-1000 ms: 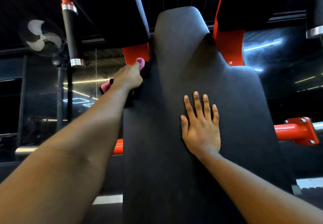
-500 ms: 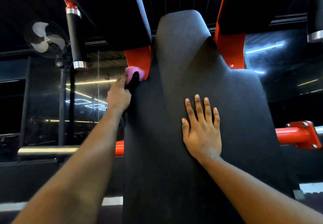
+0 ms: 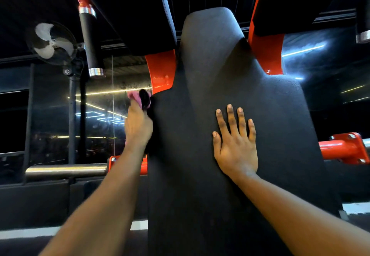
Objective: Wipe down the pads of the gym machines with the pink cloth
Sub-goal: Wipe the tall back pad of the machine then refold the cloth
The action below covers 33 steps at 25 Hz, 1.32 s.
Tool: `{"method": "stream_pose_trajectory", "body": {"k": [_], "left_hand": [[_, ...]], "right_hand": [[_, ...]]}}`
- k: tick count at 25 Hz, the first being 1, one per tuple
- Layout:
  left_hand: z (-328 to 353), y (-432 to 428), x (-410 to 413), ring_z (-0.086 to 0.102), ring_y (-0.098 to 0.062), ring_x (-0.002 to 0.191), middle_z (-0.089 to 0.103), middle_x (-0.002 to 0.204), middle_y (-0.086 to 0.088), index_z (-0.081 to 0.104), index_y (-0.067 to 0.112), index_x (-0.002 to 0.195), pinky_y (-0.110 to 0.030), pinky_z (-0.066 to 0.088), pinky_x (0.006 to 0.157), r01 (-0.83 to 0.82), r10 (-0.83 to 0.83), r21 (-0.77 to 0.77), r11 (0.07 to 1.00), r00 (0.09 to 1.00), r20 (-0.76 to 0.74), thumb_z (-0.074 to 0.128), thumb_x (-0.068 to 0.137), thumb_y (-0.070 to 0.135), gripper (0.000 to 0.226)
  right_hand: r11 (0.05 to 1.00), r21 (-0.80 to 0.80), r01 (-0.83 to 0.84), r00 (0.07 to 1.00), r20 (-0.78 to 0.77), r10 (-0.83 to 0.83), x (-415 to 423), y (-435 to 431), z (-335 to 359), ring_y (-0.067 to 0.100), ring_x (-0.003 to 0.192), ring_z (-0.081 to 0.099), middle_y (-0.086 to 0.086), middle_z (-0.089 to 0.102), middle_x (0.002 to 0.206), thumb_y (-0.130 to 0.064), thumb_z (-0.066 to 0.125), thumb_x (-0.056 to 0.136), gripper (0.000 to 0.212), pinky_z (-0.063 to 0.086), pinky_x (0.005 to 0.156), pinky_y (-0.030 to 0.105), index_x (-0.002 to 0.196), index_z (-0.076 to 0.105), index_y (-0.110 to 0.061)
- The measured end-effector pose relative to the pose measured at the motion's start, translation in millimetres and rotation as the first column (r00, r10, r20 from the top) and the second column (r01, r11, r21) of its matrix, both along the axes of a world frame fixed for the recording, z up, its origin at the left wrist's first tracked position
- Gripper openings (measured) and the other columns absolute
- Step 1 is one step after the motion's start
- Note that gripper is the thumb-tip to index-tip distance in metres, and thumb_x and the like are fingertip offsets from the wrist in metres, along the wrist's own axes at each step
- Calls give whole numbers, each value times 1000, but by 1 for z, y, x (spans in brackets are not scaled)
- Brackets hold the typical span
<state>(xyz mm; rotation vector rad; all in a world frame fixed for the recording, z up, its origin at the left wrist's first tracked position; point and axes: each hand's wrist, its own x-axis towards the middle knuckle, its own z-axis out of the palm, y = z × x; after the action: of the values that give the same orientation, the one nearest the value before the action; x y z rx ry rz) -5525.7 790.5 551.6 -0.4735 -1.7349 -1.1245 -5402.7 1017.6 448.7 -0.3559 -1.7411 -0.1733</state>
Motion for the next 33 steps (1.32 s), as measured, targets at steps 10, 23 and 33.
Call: {"method": "stream_pose_trajectory", "body": {"k": [10,23,33], "left_hand": [[-132,-17,0,55,-37,122,60,133,-15,42,12,145,-37,41,96,212,-212,-26,977,977,4,46,97,-2,50],[-215,-20,22,59,-44,112,64,123,-19,36,26,150,-39,41,83,248,-252,48,968,941,227,46,99,4,56],[-165,-6,10,56,-43,113,62,125,-18,34,19,149,-43,41,89,204,-213,76,976,965,152,44,103,13,47]], "right_hand": [[1000,-7,7,1000,7,-7,1,-4,1,26,157,-6,4,-2,170,-47,18,105,62,9,125,54,162,4,-27],[999,-18,-37,999,30,37,6,-6,3,27,157,-4,5,1,170,-44,26,107,60,10,125,54,162,8,-27],[999,-50,17,986,167,-8,8,-21,-110,28,156,-9,4,-9,170,-54,24,104,69,6,124,58,162,0,-27]]}}
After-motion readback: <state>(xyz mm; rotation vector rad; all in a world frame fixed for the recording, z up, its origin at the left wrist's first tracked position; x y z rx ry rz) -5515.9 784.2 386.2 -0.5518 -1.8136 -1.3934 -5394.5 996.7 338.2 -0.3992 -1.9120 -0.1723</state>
